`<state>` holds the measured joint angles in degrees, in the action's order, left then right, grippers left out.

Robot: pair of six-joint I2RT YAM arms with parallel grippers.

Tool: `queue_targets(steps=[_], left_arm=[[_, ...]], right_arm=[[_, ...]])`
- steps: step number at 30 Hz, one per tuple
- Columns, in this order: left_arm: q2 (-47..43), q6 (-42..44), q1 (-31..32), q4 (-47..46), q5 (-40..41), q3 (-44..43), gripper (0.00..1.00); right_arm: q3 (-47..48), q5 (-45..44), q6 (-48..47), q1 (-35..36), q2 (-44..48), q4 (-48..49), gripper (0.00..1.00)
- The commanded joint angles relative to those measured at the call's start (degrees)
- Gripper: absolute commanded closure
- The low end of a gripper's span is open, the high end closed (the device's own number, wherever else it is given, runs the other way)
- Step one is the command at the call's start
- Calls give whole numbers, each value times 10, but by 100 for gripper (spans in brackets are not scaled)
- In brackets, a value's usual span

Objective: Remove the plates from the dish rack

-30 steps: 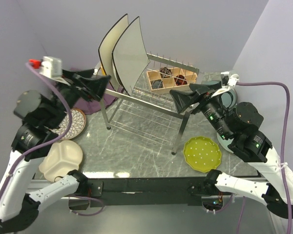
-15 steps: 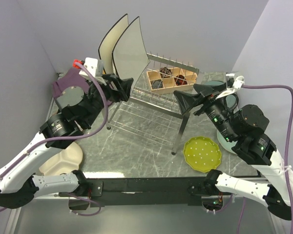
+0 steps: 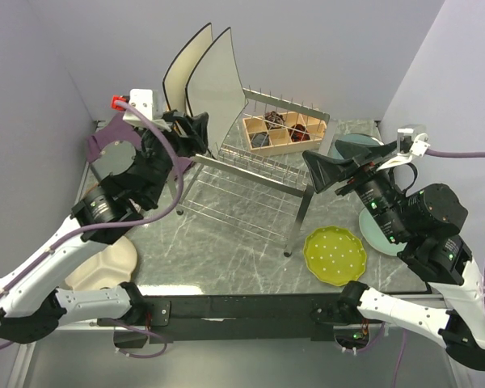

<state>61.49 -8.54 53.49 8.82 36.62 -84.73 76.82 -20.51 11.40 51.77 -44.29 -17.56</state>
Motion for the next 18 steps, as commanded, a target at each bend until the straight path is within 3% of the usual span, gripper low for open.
queue_targets(steps=[1, 13, 18], left_arm=[[24, 24, 2, -36, 29, -37, 30], [78, 28, -3, -43, 34, -67, 41], [78, -2, -41, -29, -45, -74, 45]], right_arm=[[-1, -13, 3, 3, 4, 21, 0], [-8, 7, 0, 3, 3, 32, 0], [-12, 8, -1, 3, 9, 37, 0]])
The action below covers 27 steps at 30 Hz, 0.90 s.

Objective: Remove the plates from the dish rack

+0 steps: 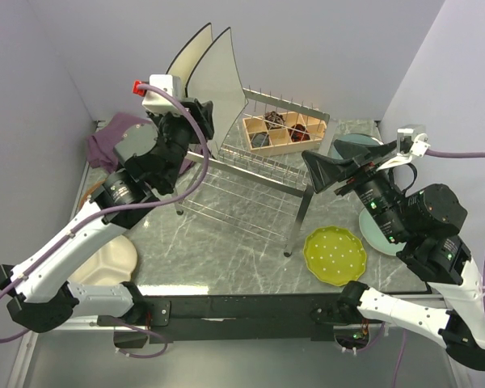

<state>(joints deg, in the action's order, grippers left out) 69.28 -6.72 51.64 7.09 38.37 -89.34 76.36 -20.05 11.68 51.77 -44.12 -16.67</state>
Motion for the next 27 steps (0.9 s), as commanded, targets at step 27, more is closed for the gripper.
queue_targets(steps=[27], left_arm=[[57, 12, -36, -31, -118, -27, 51]], right_arm=[[-8, -3, -10, 3, 11, 27, 0]])
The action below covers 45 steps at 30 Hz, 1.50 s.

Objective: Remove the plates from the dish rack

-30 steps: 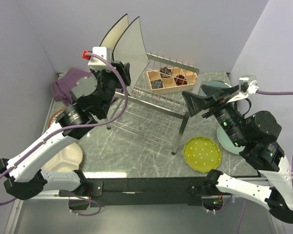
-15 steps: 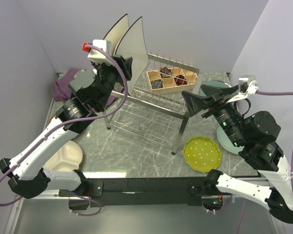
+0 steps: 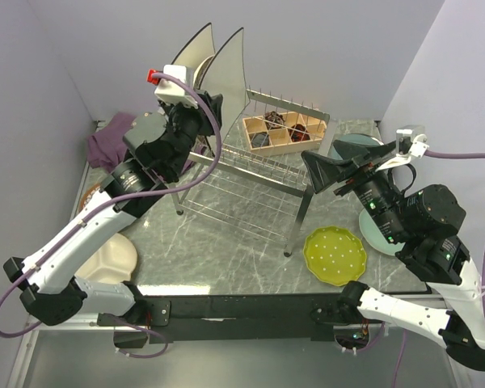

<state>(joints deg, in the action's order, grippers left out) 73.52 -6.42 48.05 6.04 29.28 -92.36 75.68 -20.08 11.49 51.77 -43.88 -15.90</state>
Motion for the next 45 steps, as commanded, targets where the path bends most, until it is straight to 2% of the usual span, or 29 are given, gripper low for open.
queue_targets(steps=[1, 7, 10, 12, 14, 17, 24, 30, 34, 36, 45], left_arm=[[16, 11, 0, -22, -30, 4, 52], [27, 25, 1, -29, -19, 9, 59], [25, 31, 0, -36, -14, 17, 66], [24, 33, 0, -39, -14, 21, 66], [24, 35, 0, -40, -15, 24, 57], [26, 39, 1, -45, -17, 33, 61], [33, 42, 1, -56, -15, 49, 57], [48, 43, 1, -54, -25, 38, 73], [48, 37, 0, -57, -22, 37, 94], [44, 33, 0, -56, -23, 38, 99], [35, 14, 0, -56, -23, 14, 99]], right_arm=[[-2, -3, -8, 3, 7, 18, 0], [0, -2, -9, 3, 5, 17, 0], [-3, -2, -8, 3, 7, 19, 0], [-3, -1, -8, 3, 7, 21, 0], [-3, 0, -7, 3, 6, 20, 0], [-3, 0, -7, 3, 6, 20, 0], [-3, 2, -6, 2, 7, 19, 0], [-3, 0, -8, 3, 8, 20, 0], [-3, -1, -8, 2, 10, 19, 0], [-4, -1, -9, 4, 11, 20, 0], [-4, -4, -10, 3, 5, 22, 0]])
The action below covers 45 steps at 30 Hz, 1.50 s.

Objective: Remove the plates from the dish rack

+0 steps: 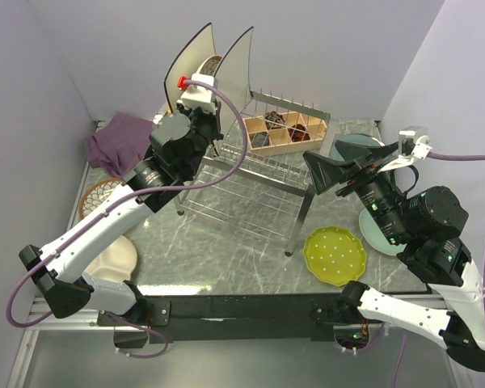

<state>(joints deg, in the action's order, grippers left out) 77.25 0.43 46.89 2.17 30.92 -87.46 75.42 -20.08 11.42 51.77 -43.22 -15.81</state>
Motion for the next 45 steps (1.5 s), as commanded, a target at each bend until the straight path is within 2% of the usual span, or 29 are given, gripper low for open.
queue_targets(steps=[1, 12, 23, 36, 45], left_arm=[[-3, -57, 13, -17, -36, -38, 99], [-18, -62, 13, -18, -38, -90, 99], [-41, -69, 13, -33, -45, -106, 99], [-69, -72, 13, -77, -71, -81, 99], [-74, -82, 13, -74, -81, -91, 99]], right_arm=[[-1, -5, -10, 3, -3, 20, 0], [-2, -10, -13, 3, -7, 20, 0], [-4, -11, -14, 3, -10, 25, 0], [-2, -14, -16, 3, -16, 25, 0], [0, -12, -17, 3, -22, 26, 0]])
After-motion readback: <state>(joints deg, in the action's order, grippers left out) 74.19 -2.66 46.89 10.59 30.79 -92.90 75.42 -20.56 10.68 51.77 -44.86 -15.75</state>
